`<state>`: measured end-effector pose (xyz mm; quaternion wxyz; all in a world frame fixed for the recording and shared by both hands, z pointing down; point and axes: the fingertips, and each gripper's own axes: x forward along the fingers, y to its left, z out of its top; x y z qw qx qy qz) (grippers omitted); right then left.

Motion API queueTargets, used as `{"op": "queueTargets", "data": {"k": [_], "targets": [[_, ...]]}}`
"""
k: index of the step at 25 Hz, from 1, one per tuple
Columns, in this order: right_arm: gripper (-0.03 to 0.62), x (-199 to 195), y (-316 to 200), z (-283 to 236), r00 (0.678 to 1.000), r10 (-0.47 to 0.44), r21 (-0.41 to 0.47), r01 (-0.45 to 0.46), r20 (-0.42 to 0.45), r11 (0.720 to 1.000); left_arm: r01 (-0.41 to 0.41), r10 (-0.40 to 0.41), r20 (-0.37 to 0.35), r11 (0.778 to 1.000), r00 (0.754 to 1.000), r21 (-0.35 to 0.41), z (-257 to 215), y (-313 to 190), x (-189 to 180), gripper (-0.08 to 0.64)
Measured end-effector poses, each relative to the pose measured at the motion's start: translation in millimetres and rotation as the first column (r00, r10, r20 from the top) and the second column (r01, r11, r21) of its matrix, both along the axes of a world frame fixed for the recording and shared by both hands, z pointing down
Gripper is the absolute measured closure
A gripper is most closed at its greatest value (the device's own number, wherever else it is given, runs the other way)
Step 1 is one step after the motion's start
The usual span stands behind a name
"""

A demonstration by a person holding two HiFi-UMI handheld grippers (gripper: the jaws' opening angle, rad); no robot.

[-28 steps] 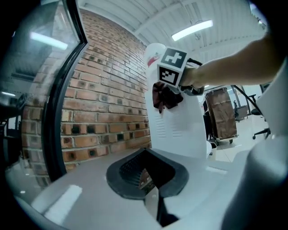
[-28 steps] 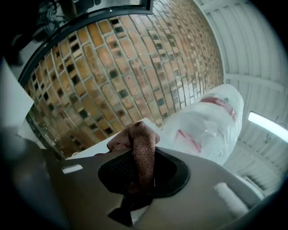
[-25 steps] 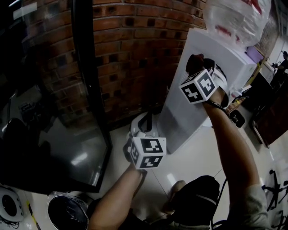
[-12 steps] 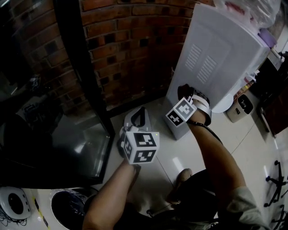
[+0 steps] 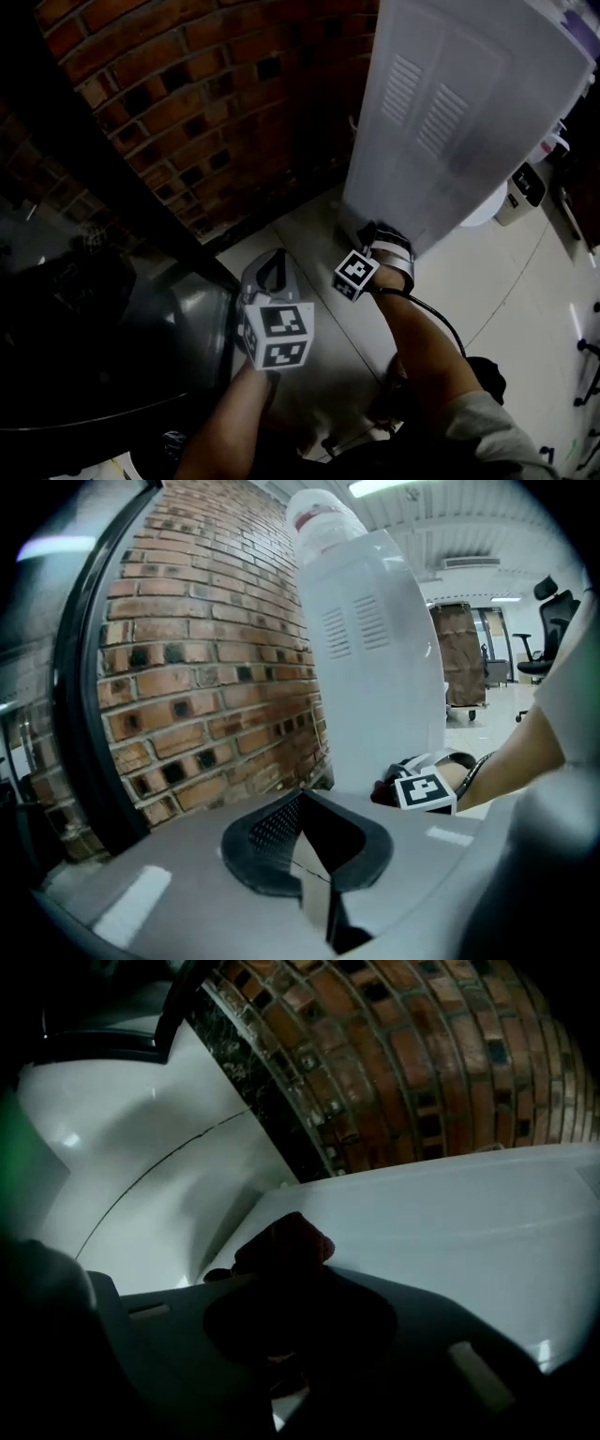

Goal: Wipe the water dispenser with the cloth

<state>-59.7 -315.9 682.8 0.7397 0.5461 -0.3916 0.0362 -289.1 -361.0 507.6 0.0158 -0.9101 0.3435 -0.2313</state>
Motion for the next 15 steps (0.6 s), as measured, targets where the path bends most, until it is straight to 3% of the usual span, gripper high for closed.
{"op": "queueTargets", "data": {"k": [4,9,15], "targets": [[0.512,2,14,26,1.000,0.014,-0.103,-0.016,-0.016,0.995,-0.016,0.016,0.029,1.000,0.999,-0.022,16,2,1,0.560],[0.512,3,7,42,1.000,0.009,-0.045,-0.008,0.016,0.999,-0.024,0.025,0.019,1.000,1.000,-0.020,13,2,6,0.560],[0.512,-17,5,-40,0.998,-0.053,0.085,0.051,0.029,0.995,-0.048,0.049,-0.039,0.998,0.998,0.034,-29,13,20,0.560]]}}
